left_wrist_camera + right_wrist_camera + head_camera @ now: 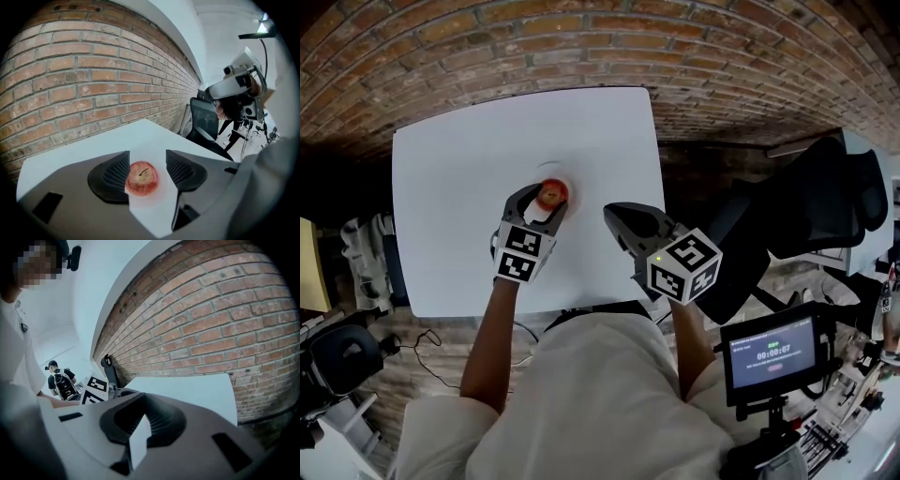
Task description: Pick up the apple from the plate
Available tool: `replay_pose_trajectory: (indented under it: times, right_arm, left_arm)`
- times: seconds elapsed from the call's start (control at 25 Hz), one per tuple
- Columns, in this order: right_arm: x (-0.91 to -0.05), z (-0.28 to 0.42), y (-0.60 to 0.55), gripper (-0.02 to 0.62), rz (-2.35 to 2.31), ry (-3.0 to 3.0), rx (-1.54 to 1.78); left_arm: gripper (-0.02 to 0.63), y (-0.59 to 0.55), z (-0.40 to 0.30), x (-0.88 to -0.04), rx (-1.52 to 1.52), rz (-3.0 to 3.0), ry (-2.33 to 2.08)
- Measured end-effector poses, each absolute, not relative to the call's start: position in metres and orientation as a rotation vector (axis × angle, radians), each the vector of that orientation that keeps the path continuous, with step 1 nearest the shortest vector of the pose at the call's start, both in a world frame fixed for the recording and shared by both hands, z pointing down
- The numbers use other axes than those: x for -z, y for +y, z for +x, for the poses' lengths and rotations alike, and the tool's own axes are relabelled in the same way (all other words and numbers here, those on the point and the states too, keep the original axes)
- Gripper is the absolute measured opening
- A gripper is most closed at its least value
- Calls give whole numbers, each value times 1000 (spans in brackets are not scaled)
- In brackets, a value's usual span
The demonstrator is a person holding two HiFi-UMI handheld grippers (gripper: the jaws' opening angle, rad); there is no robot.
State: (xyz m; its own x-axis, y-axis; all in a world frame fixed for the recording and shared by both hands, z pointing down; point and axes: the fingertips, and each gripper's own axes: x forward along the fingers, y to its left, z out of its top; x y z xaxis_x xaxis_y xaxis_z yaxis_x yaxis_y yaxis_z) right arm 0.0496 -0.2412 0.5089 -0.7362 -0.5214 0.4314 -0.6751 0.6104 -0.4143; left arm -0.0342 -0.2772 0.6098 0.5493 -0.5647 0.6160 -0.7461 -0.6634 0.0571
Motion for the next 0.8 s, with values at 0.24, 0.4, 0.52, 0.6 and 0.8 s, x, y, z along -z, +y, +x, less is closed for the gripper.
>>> replay_pose_trajectory:
  times: [0.24,0.4,0.52,0.6,0.8]
  right_arm:
    - [-515,48,-240,3,975,-2558,-850]
    - [-516,47,-242,3,998,-2582,-886]
    - [-518,45,-241,3,984,-2578,-890]
    - [-521,44,-240,3,969,-2573,-902]
    - [-526,46,-240,3,974,-2563,-954]
  left_arm:
    - [275,-274,-40,-628,-869,2428,-1056]
    - [296,-273,-43,-639,-898,2405,-1040]
    - [322,-272,-43,-649,-927,2390,-1012]
    - [328,-272,-44,-654,-942,2380,-998]
    - [333,-271,-46,-666,-967,2360,-988]
